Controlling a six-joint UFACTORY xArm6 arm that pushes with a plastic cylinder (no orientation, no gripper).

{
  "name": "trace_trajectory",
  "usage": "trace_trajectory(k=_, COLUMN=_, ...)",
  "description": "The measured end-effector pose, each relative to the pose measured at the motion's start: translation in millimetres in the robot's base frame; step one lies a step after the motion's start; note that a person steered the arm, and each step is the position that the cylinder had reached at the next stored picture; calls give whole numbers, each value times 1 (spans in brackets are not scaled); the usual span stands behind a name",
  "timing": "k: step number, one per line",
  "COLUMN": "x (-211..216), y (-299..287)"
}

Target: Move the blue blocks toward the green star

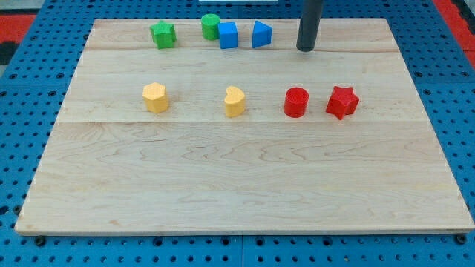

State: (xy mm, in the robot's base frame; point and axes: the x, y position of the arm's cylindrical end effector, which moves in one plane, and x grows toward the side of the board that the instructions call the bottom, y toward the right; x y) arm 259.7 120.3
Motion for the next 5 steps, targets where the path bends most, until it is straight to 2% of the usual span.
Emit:
trace_trajectory(k=1, x=-17, y=-20)
trace_trajectory(k=4, x=-40, y=-145)
trace_trajectory(k=5, x=-42, y=-166)
